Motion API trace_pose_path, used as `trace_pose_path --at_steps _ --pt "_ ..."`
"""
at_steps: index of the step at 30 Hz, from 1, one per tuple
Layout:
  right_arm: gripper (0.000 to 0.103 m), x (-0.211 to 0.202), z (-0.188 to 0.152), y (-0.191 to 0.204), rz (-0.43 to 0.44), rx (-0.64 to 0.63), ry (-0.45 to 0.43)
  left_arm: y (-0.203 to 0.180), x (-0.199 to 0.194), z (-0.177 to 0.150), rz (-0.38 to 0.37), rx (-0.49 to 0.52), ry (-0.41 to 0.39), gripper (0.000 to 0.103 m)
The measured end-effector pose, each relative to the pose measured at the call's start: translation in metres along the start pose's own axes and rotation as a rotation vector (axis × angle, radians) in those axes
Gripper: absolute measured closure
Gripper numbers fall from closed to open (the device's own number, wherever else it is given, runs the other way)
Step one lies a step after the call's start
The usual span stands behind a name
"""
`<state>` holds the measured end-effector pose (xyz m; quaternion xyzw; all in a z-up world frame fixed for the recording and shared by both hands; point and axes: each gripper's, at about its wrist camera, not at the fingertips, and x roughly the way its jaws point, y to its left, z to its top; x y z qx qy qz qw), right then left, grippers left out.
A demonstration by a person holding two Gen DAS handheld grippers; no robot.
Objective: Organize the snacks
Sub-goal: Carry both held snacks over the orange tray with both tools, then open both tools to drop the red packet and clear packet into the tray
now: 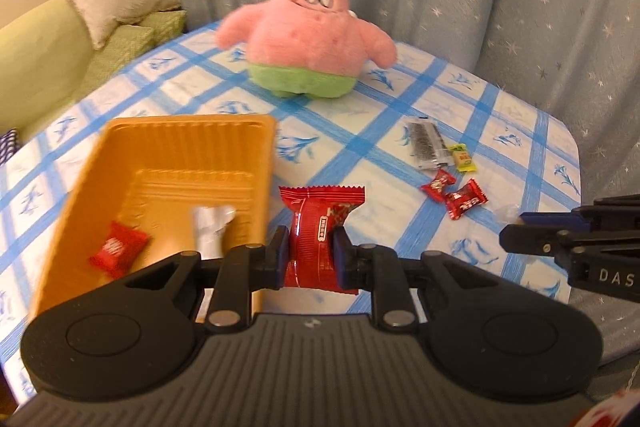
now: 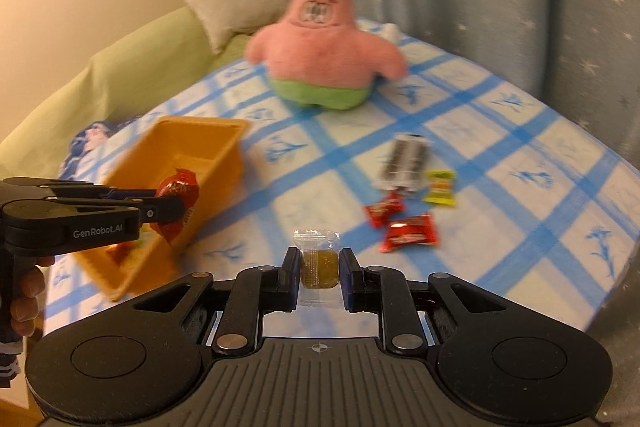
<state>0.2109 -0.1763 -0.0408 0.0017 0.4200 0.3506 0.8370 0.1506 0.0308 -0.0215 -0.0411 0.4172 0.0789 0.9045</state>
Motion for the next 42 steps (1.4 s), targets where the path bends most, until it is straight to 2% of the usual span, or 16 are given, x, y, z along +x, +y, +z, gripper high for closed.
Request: trace_pose_path --at_steps 9,19,31,42 --pt "0.082 0.007 -0.007 0.065 0.103 -0.046 0.013 0.046 -0.039 -0.023 0.062 -0.042 -0.017 0.083" --pt "0.082 0.03 -0.005 0.121 0.182 -0.066 0.023 0.088 -0.052 -0.034 0.104 -0.068 -0.019 0.083" --pt "0.082 0.077 0.011 0.162 0.191 -0.055 0.032 0.123 -0.027 -0.024 0.096 -0.062 0.012 0.083" --pt "0.082 0.117 0.028 0.166 0.148 -0.007 0.047 0.141 0.012 -0.005 0.059 -0.048 0.03 0.083"
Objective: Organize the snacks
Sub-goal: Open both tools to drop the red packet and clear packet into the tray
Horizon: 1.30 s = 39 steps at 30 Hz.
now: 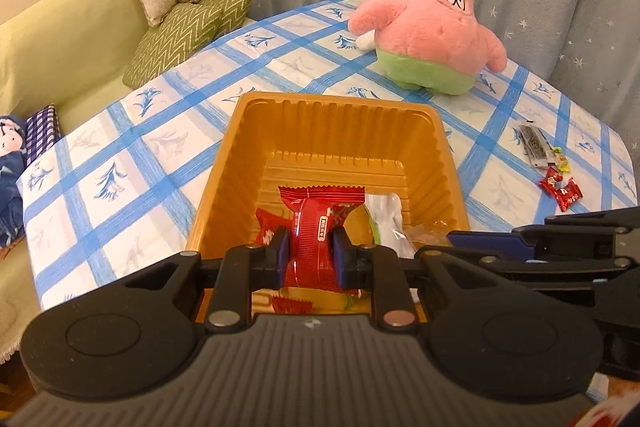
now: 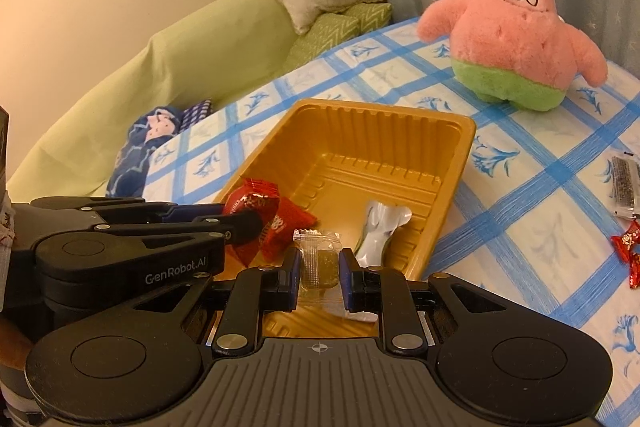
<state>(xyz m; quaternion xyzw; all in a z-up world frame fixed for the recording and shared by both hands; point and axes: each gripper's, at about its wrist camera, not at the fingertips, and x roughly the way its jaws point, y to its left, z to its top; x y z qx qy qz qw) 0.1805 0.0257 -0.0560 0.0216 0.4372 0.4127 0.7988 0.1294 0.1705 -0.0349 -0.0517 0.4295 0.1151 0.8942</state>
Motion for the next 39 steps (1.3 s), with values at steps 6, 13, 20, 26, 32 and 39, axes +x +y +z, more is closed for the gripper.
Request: trace_pose_path --at_steps 6,13,20,26,32,39 --pt "0.082 0.013 0.008 -0.009 -0.028 0.026 0.005 0.003 0.02 0.007 -0.019 0.002 0.026 0.083" --pt "0.082 0.02 0.013 -0.018 -0.047 0.049 0.002 0.002 0.035 0.012 -0.026 0.005 0.037 0.082" --pt "0.082 0.02 0.015 -0.021 -0.051 0.06 -0.002 0.003 0.038 0.016 -0.03 -0.007 0.022 0.082" --pt "0.082 0.016 0.016 -0.02 -0.048 0.055 -0.007 0.007 0.029 0.013 -0.035 -0.016 0.019 0.082" --pt "0.082 0.014 0.016 -0.016 -0.041 0.046 -0.005 0.013 0.017 0.005 -0.028 -0.036 0.025 0.082" --pt "0.082 0.011 0.011 -0.008 -0.009 0.031 0.013 0.021 0.006 -0.006 -0.015 -0.055 0.027 0.082"
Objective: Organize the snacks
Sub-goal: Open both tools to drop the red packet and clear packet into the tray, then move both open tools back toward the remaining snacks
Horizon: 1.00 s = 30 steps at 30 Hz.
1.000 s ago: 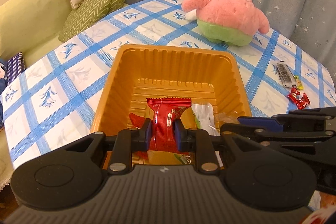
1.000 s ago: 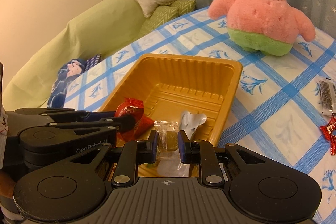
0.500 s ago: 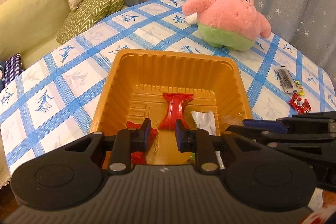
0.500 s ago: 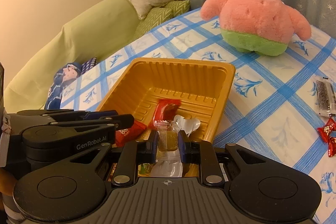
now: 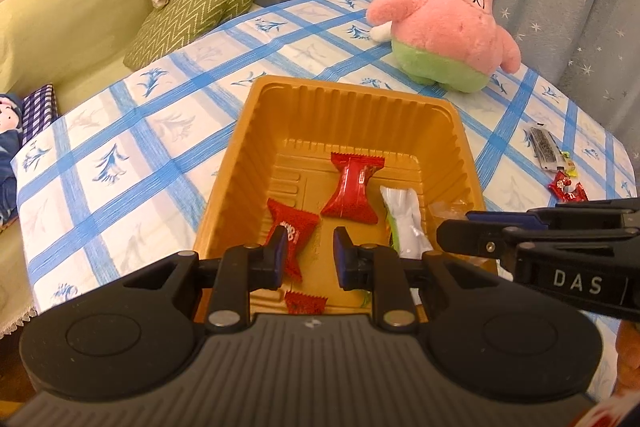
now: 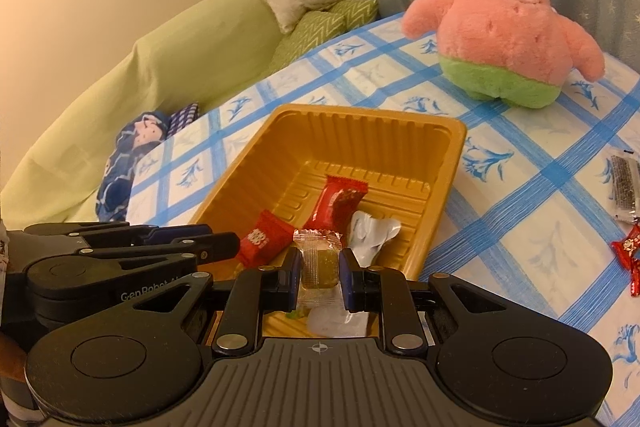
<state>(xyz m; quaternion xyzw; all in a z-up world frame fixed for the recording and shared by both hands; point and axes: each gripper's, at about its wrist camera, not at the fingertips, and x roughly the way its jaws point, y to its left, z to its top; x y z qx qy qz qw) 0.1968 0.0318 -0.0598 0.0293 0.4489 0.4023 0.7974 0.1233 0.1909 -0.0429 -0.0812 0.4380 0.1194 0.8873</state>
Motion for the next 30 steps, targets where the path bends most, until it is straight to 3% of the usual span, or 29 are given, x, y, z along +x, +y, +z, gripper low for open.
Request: trace_pose_path --at_steps 8,11,13,15,30 --pt "0.082 -0.003 -0.006 0.005 0.077 0.0 0.028 0.004 -0.009 -0.008 0.01 -0.021 0.004 0.08" --pt "0.077 -0.005 -0.007 0.005 0.084 0.001 0.034 0.005 -0.013 -0.009 0.012 -0.024 0.0 0.077" --pt "0.059 -0.008 -0.007 0.004 0.083 0.005 0.025 0.005 -0.017 -0.011 0.016 -0.025 -0.007 0.074" --pt "0.051 -0.013 -0.008 0.004 0.076 0.007 0.007 0.004 -0.021 -0.011 0.015 -0.025 -0.01 0.073" --pt "0.048 -0.042 -0.018 -0.004 0.04 0.017 -0.022 -0.01 -0.051 -0.024 0.002 -0.03 -0.03 0.064"
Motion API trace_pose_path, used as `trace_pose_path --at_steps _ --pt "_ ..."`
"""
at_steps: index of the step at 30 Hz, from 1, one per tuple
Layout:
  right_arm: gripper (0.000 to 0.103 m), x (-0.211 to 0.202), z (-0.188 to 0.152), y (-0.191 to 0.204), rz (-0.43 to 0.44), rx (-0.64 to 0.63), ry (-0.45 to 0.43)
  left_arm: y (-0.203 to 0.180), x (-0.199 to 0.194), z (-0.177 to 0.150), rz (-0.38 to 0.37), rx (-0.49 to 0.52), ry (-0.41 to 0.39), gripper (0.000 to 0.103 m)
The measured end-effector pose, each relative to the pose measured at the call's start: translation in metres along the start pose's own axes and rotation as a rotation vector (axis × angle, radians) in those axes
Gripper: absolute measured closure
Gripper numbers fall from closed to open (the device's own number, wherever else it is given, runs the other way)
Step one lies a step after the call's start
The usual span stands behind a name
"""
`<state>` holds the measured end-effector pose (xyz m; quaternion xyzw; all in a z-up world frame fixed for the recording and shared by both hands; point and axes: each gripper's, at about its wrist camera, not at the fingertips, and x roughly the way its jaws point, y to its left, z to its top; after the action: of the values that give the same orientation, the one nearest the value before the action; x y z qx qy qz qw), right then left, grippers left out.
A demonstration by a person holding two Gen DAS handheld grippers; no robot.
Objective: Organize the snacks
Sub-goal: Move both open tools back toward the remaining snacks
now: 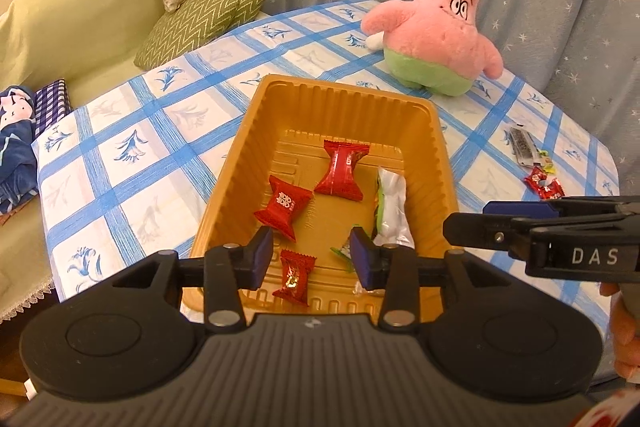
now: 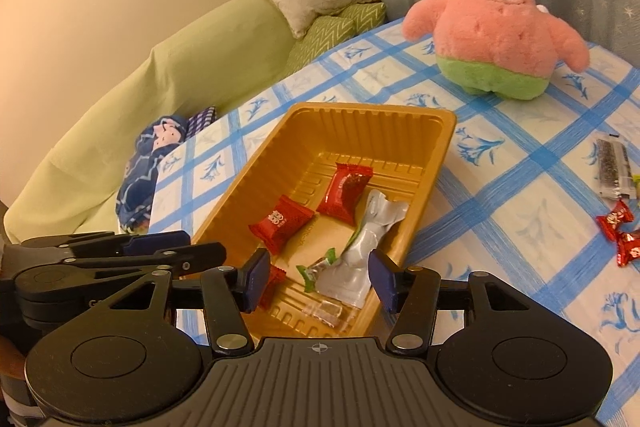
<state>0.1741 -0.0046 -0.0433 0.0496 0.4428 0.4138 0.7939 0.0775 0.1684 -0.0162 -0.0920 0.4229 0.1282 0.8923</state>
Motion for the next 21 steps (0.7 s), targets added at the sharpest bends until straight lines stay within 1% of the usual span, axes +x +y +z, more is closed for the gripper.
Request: trace_pose_path --at_steps 11,13,21 --pt "0.047 -0.028 -0.013 -0.005 -0.012 0.011 -0.012 -0.02 -0.024 -0.014 -0.008 -0.008 -0.004 0.059" --pt "0.047 -0.034 -0.016 -0.007 -0.014 0.014 -0.012 -0.025 -0.028 -0.018 -0.011 -0.005 -0.002 0.056" --pt "0.044 -0.057 -0.031 -0.012 -0.021 0.019 -0.008 -0.044 -0.042 -0.036 -0.025 -0.006 0.006 0.053"
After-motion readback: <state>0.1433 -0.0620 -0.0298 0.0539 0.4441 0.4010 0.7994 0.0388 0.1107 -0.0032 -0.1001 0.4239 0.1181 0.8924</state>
